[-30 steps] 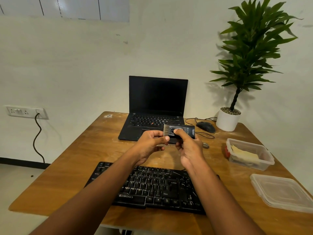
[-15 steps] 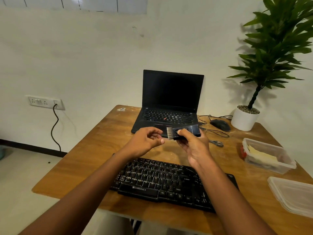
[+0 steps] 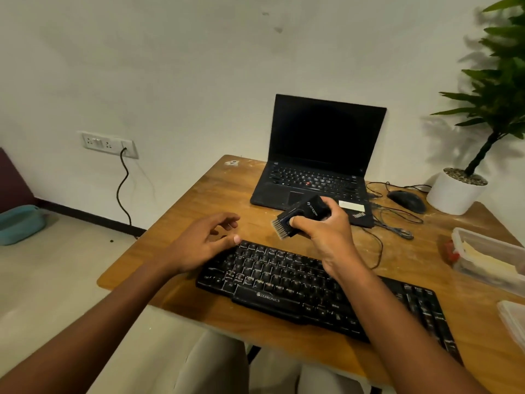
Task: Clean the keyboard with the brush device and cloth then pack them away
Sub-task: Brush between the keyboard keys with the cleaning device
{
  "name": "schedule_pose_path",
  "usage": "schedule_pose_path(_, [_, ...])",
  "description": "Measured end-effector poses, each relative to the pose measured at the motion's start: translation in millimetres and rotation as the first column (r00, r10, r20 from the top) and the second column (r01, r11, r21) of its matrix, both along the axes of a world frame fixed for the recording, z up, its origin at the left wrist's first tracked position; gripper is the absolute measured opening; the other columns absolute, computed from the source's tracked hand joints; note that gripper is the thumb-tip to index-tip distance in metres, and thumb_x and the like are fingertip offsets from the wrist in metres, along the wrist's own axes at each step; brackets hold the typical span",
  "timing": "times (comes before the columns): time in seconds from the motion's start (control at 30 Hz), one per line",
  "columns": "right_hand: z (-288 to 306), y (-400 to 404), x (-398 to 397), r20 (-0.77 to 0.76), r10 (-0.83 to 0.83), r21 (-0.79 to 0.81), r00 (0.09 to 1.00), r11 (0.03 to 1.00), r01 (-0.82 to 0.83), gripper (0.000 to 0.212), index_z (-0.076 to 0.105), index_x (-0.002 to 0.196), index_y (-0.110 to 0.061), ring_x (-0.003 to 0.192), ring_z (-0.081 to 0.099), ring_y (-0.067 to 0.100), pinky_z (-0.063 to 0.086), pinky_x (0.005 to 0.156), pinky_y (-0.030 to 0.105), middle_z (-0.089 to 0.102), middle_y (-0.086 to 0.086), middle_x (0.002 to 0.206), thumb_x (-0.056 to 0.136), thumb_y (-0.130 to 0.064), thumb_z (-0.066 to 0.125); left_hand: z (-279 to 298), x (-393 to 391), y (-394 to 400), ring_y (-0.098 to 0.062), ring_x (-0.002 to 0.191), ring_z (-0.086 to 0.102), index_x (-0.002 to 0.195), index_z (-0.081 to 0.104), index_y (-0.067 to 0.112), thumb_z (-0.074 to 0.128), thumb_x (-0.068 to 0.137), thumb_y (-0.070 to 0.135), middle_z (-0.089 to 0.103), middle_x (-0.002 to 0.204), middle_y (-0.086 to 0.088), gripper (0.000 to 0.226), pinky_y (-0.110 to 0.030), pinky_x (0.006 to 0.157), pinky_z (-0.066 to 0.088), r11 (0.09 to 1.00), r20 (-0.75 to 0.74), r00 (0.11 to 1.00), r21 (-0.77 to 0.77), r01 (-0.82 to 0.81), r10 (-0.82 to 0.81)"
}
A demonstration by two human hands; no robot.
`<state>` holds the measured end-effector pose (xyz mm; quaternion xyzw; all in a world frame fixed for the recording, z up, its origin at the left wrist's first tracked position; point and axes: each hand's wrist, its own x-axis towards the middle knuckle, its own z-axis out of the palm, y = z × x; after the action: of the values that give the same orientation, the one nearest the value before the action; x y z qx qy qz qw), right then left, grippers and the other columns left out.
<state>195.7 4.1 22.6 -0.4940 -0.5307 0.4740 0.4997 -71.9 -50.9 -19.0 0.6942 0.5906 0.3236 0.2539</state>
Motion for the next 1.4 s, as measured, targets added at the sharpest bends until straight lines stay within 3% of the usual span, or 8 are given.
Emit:
schedule_pose_path(0.17, [-3.0,-4.8,-21.5,0.054,0.084,0.03,0.995,0.996,-0.085,0.052,0.055,0.096,-0.038,0.088,0.068,0.012,0.058,0.079,0.027,0.07,-0.005,0.096,0.074,-0.003,0.087,-4.7,-29.8,-23.1,0.003,0.135,0.046,0.158,0.029,0.046,0.083,0.065,0.073,0.044,0.155,0.021,0.11,-0.019,0.104,0.042,0.971,0.036,0.996,-0.219,0.093,-0.087])
schedule_pose_path(0.23, [-4.9,-5.1,-29.8,0.082,0.11,0.04,0.991,0.993,-0.113,0.05,0.056,0.096,-0.037,0.082,0.066,0.007,0.053,0.07,0.019,0.071,-0.006,0.093,0.075,-0.003,0.087,-8.7,-33.7,-26.1,-0.011,0.148,0.034,0.161,0.015,0.05,0.093,0.061,0.063,0.031,0.164,0.016,0.127,-0.033,0.117,0.039,0.945,-0.022,0.992,-0.309,0.112,-0.124])
schedule_pose_path(0.33, [-8.5,-5.4,-42.9,0.131,0.144,0.039,0.981,0.988,-0.151,0.048,0.058,0.098,-0.034,0.081,0.067,0.009,0.054,0.068,0.021,0.072,-0.004,0.092,0.074,-0.003,0.086,-7.1,-30.6,-26.0,-0.022,0.158,-0.001,0.163,-0.002,0.047,0.094,0.06,0.057,0.014,0.171,0.013,0.141,-0.052,0.127,0.009,0.925,-0.163,0.968,-0.359,0.122,-0.191])
schedule_pose_path(0.5, [-18.1,-5.5,-62.5,0.187,0.184,0.05,0.965,0.979,-0.197,0.051,0.062,0.105,-0.031,0.086,0.072,0.014,0.065,0.077,0.038,0.073,-0.001,0.094,0.071,-0.002,0.086,-4.4,-30.2,-15.6,-0.002,0.149,0.002,0.165,-0.01,0.031,0.092,0.068,0.055,0.01,0.172,0.011,0.142,-0.032,0.119,-0.02,0.918,-0.258,0.911,-0.323,0.232,-0.321])
schedule_pose_path(0.77, [-21.2,4.6,-78.2,0.303,0.244,0.148,0.922,0.943,-0.298,0.051,0.062,0.111,-0.025,0.085,0.072,0.012,0.061,0.067,0.028,0.073,-0.001,0.097,0.071,-0.007,0.087,-5.6,-33.1,-18.1,0.009,0.132,-0.008,0.162,-0.015,0.035,0.094,0.069,0.047,0.009,0.163,0.025,0.144,-0.028,0.114,-0.013,0.914,-0.191,0.933,-0.331,0.232,-0.306])
schedule_pose_path(0.87, [-17.2,8.6,-86.2,0.394,0.263,0.21,0.881,0.907,-0.364,0.049,0.06,0.11,-0.026,0.081,0.071,0.016,0.062,0.064,0.034,0.071,-0.003,0.094,0.072,-0.009,0.086,-6.2,-33.2,-20.6,0.003,0.137,-0.012,0.161,-0.019,0.038,0.096,0.068,0.043,0.009,0.148,0.032,0.148,-0.027,0.115,-0.009,0.914,-0.146,0.949,-0.343,0.215,-0.278])
schedule_pose_path(1.07, [-17.6,7.6,-103.6,0.51,0.289,0.285,0.811,0.832,-0.475,0.058,0.054,0.121,-0.028,0.072,0.07,0.012,0.057,0.055,0.026,0.064,-0.007,0.095,0.076,-0.007,0.084,-9.0,-35.2,-20.7,-0.022,0.157,-0.015,0.161,-0.02,0.041,0.098,0.063,0.047,0.005,0.171,0.015,0.154,-0.045,0.126,0.003,0.922,-0.126,0.963,-0.342,0.183,-0.238])
schedule_pose_path(1.4, [1.8,23.3,-73.1,0.817,0.265,0.127,0.511,0.783,-0.609,0.065,0.051,0.125,-0.041,0.084,0.065,0.008,0.058,0.06,0.023,0.061,-0.014,0.1,0.074,-0.018,0.086,-12.2,-36.7,-19.2,-0.025,0.158,-0.016,0.159,-0.024,0.045,0.098,0.06,0.048,-0.002,0.173,0.011,0.157,-0.051,0.127,0.005,0.915,-0.133,0.967,-0.372,0.156,-0.219])
